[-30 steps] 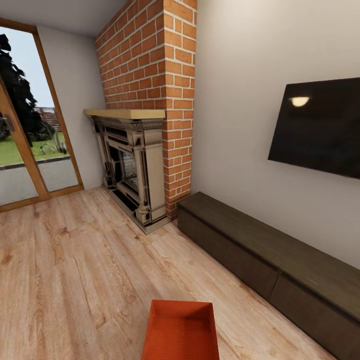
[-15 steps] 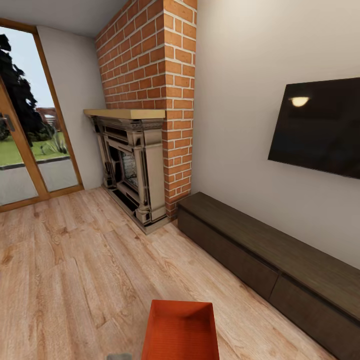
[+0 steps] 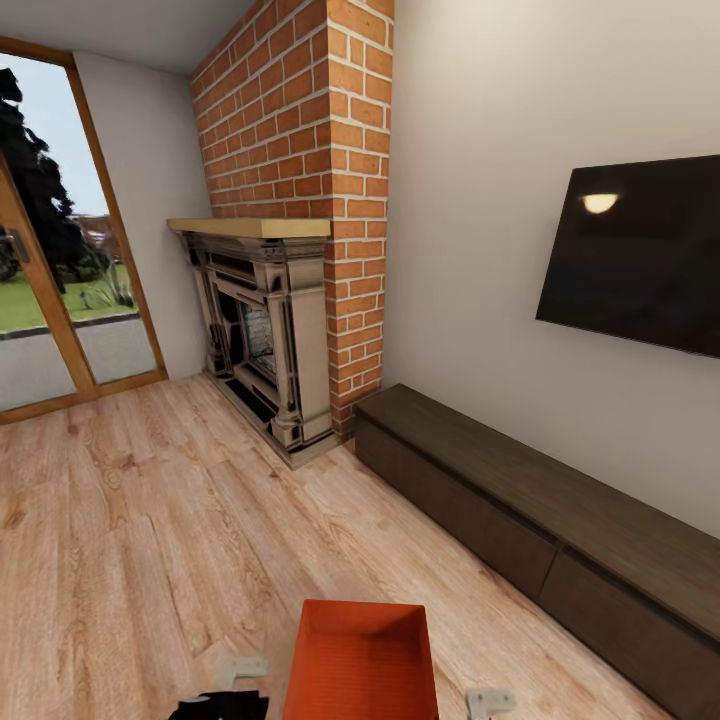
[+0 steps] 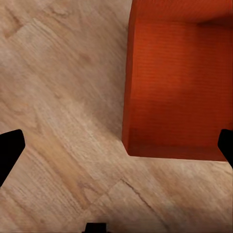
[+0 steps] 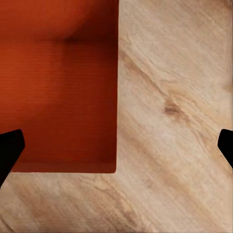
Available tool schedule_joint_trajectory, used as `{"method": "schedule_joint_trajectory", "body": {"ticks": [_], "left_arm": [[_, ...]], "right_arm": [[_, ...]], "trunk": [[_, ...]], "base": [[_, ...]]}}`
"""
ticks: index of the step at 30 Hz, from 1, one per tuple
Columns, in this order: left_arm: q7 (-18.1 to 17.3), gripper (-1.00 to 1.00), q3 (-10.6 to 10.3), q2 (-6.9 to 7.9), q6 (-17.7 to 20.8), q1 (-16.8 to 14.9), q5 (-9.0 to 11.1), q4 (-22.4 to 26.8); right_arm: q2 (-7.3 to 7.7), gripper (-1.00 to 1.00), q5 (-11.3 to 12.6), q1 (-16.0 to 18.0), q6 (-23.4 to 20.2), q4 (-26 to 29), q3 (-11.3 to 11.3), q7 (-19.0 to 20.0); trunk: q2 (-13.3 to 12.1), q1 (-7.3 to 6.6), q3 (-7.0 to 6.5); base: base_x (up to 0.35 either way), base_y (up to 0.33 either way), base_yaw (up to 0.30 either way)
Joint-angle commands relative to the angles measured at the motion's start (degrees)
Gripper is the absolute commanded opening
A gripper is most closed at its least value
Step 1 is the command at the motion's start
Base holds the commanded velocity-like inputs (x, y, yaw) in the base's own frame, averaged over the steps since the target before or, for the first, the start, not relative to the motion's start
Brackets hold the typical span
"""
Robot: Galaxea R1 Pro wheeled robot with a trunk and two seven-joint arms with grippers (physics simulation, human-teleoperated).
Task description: Move the two storage containers from the living room to the garage. In the garage, place one container on the floor and stack the other container on top of it (either order is fine).
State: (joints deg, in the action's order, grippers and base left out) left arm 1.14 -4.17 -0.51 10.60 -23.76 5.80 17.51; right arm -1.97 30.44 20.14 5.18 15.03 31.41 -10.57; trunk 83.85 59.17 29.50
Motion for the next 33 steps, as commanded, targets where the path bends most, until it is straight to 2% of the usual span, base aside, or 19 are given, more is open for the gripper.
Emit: {"method": "schedule_joint_trajectory", "body": {"ticks": [1,6,9,33], "left_arm": [[0.2,1.0,-0.5,-0.06,0.3,0.0,0.4,0.1],[0.3,1.0,-0.5,-0.14,0.2,0.0,0.3,0.4],[0.2,1.0,-0.5,0.05,-0.1,-0.1,0.4,0.7],[0.2,1.0,-0.6,-0.32,0.0,0.0,0.4,0.9]], "right_arm": [[-0.01,1.0,0.4,0.1,0.4,0.2,0.5,-0.7],[-0.11,1.0,-2.2,0.1,0.6,0.6,0.5,-3.2],[-0.26,1.0,-2.9,0.1,0.6,0.7,0.5,-3.5],[-0.07,1.0,-2.7,0.1,1.2,0.6,0.4,-3.7]], "trunk": [[0.0,0.0,0.06],[0.0,0.0,0.06],[0.0,0.0,0.06],[0.0,0.0,0.06]], "base": [[0.0,0.0,0.0],[0.0,0.0,0.0],[0.0,0.0,0.0],[0.0,0.0,0.0]]}}
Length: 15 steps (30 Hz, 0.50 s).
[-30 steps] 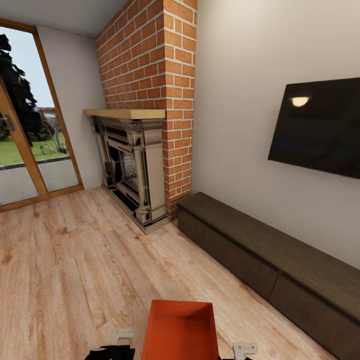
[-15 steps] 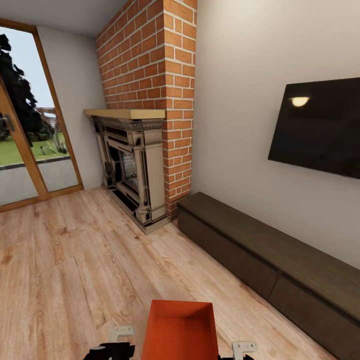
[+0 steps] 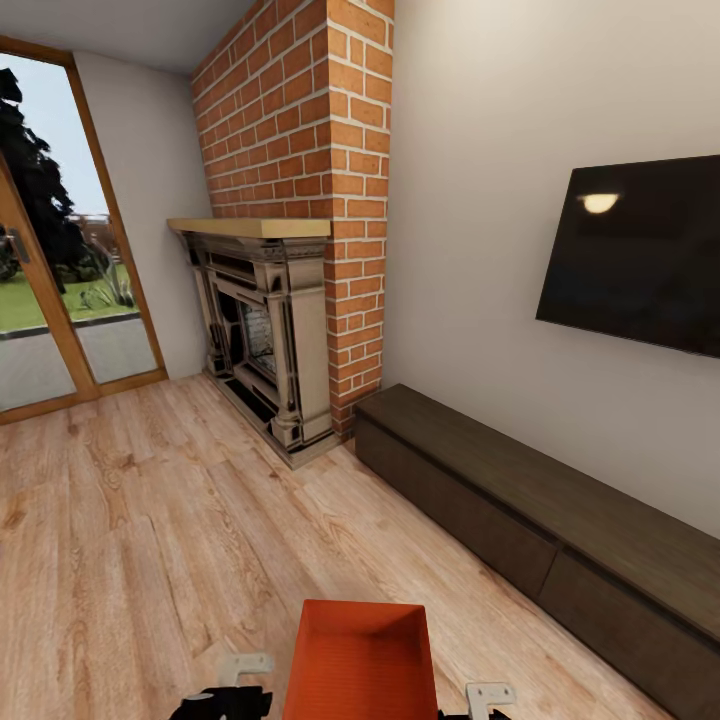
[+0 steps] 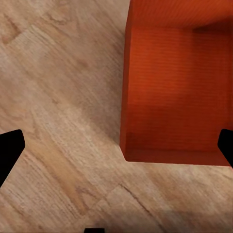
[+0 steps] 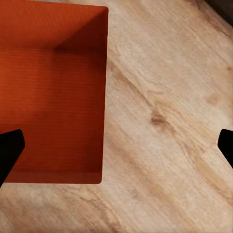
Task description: Move the two storage containers from the living room to the garage. In the garage, place one container on the floor and stack the other container on top of it (either order is fine).
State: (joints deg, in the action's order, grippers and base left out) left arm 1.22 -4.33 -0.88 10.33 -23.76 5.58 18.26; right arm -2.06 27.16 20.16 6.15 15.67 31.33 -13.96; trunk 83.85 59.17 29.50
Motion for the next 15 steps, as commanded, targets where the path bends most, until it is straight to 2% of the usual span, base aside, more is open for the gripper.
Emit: {"method": "schedule_joint_trajectory", "body": {"ticks": [1,6,15], "left_arm": [[0.1,1.0,-0.5,-0.02,0.4,0.0,0.5,0.1],[0.1,1.0,-0.6,-0.29,0.4,0.0,0.3,0.1],[0.1,1.0,-0.8,-0.27,0.6,0.0,0.3,0.1]], "right_arm": [[0.01,1.0,0.6,0.1,0.3,0.0,0.5,-0.3],[-0.04,1.0,0.5,0.1,0.2,0.0,0.5,0.0],[-0.3,1.0,0.2,0.1,-0.3,0.4,0.5,-1.3]], "trunk": [[0.0,0.0,0.06],[0.0,0.0,0.06],[3.6,1.97,1.67]], "base": [[0.0,0.0,0.0],[0.0,0.0,0.0],[0.0,0.0,0.0]]}}
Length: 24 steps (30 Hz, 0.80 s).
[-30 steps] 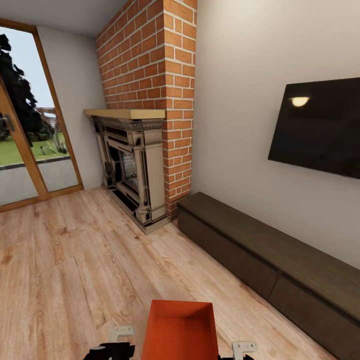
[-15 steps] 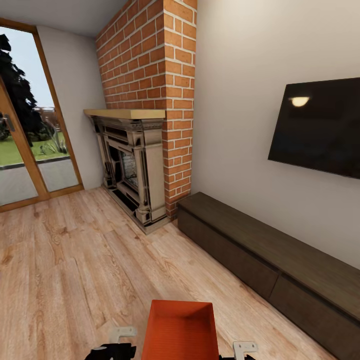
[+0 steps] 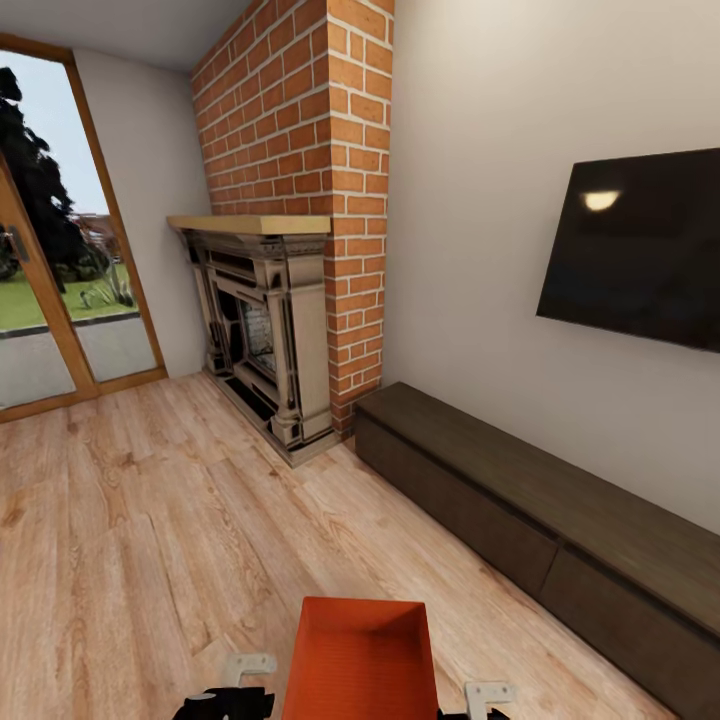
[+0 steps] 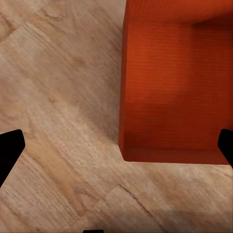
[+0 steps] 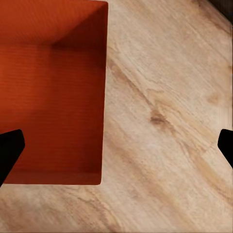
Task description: Move the two storage containers from the living room to the garage. In the garage, place one container on the floor and stack the other container on top of it (either order is fine).
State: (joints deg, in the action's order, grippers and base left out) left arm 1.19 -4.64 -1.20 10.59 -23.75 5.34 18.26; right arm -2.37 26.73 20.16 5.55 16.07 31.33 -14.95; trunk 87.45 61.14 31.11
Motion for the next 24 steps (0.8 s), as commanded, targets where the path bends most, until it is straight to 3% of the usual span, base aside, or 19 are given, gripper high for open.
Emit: {"method": "schedule_joint_trajectory", "body": {"ticks": [1,5,8,24], "left_arm": [[0.1,1.0,-0.5,0.05,0.3,0.0,0.6,0.1],[0.1,1.0,-0.5,0.06,0.3,0.0,0.6,0.1],[0.0,1.0,-0.5,0.06,0.3,0.0,0.6,0.1],[0.0,1.0,-0.5,0.03,0.3,0.0,0.6,0.9]], "right_arm": [[-0.06,1.0,0.6,0.1,0.2,0.2,0.5,-1.4],[-0.45,1.0,0.7,0.1,0.1,1.4,0.4,-6.9],[-0.6,1.0,0.6,0.1,0.2,1.8,0.4,-8.9],[-0.62,1.0,0.5,0.1,0.3,1.9,0.5,-8.6]], "trunk": [[0.4,0.22,0.24],[2.0,1.1,0.96],[3.3,1.76,1.51],[9.7,5.27,5.65]], "base": [[0.0,0.0,0.0],[0.0,0.0,0.0],[0.0,0.0,0.0],[0.0,0.0,0.0]]}}
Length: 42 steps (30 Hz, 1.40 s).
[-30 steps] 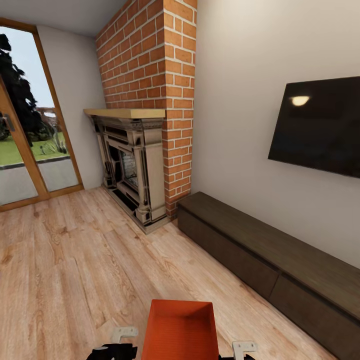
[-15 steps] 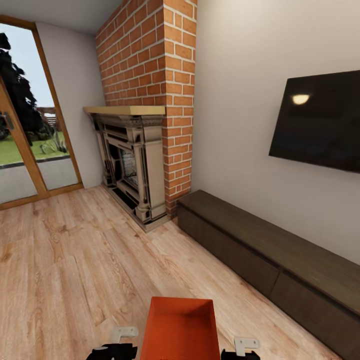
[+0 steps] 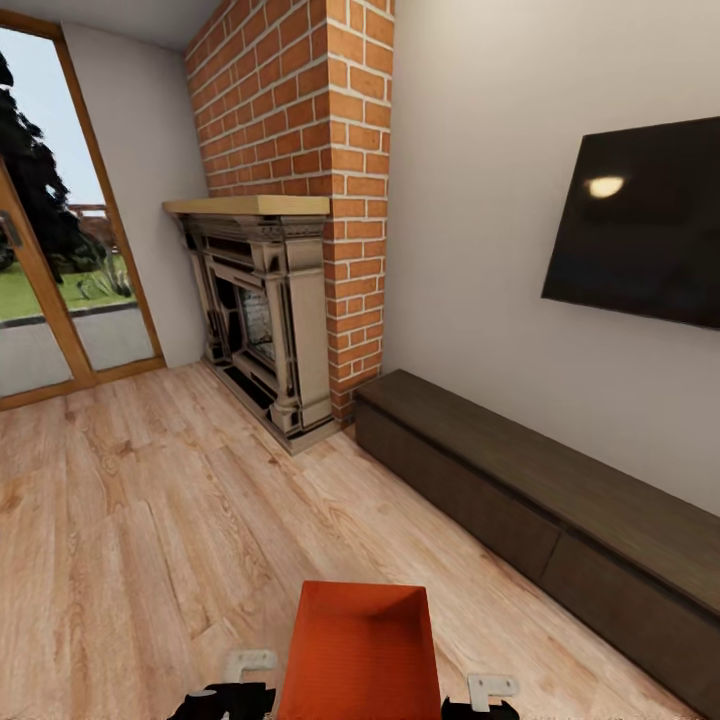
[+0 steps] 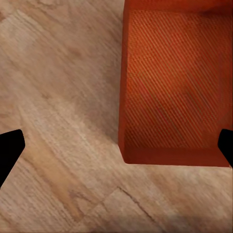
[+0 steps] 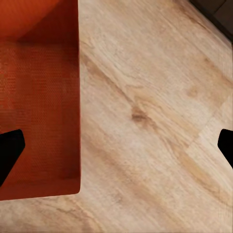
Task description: Move the two storage containers from the living room to the garage. In the garage, place one container on the floor and stack the other container on top of it (either order is fine).
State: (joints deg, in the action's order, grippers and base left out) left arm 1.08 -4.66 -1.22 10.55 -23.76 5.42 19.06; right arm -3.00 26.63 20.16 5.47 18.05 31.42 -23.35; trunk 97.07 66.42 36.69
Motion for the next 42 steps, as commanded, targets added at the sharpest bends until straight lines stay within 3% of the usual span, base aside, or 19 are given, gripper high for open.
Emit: {"method": "schedule_joint_trajectory", "body": {"ticks": [1,4,20,27,42], "left_arm": [[0.1,1.0,-0.4,0.04,0.4,0.0,0.6,0.5],[0.1,1.0,-0.4,-0.22,0.5,0.0,0.6,3.0],[0.3,1.0,-0.5,-1.02,2.6,-0.1,0.3,4.9],[0.3,1.0,-0.5,-0.89,2.3,0.0,0.3,5.2],[0.3,1.0,-0.5,-0.9,2.6,-0.1,0.3,5.2]], "right_arm": [[0.01,1.0,0.6,0.1,0.3,0.0,0.5,-0.1],[0.15,1.0,0.5,0.1,0.3,0.0,0.5,0.4],[0.25,1.0,-1.9,0.1,0.2,0.6,0.5,0.5],[0.25,1.0,-1.9,0.1,0.3,0.8,0.5,0.5],[0.31,1.0,-1.9,0.1,0.3,0.9,0.5,0.5]], "trunk": [[0.4,0.22,0.34],[1.6,0.88,1.15],[8.1,4.39,5.5],[8.1,4.39,5.66],[14.1,7.69,8.36]], "base": [[0.0,0.0,0.0],[0.0,0.0,0.0],[0.0,0.0,0.002],[0.0,0.0,0.007],[0.0,0.0,0.0]]}}
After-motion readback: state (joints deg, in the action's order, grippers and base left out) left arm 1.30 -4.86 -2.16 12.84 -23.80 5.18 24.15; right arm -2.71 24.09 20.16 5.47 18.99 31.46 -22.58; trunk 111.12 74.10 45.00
